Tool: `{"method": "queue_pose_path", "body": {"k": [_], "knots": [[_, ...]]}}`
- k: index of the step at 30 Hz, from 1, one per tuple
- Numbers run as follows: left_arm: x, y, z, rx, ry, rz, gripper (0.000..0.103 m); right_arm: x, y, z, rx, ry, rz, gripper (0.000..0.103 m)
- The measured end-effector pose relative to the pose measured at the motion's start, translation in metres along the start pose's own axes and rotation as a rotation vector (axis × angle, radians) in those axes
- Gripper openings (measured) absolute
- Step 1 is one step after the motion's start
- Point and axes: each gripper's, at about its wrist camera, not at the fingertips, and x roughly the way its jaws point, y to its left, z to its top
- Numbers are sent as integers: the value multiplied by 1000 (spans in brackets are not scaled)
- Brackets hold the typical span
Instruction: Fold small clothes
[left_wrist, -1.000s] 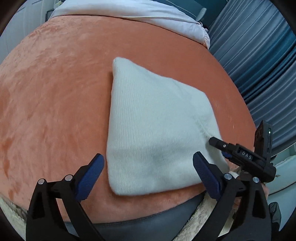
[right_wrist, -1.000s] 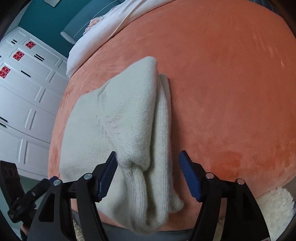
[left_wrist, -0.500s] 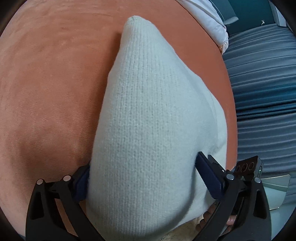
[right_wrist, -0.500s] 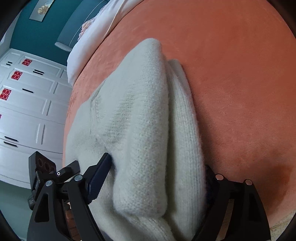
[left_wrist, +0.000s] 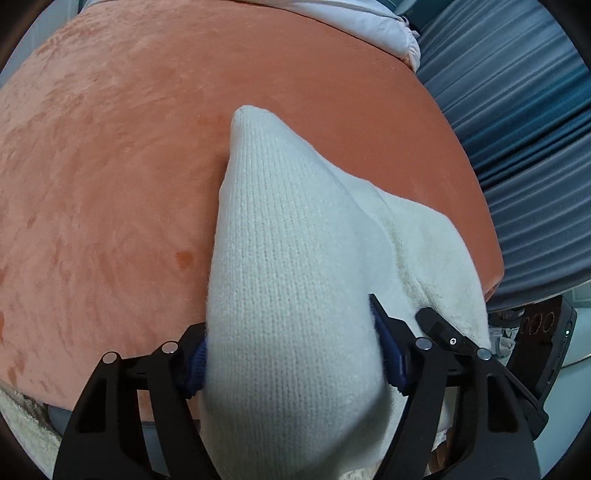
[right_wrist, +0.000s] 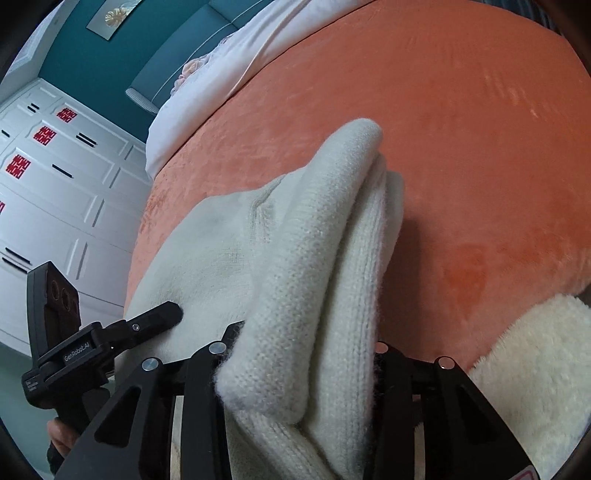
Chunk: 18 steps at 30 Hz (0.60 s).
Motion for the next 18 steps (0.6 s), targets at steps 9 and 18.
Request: {"method": "queue_pose_path", "body": {"k": [9,18], "knots": [[-51,-58,4,163,-126,12,69,-77,10,-19,-47,-167,21,35],[-121,-79,9,214,-309,-4,69,-135,50,-7,-167,-331,93,35]]}}
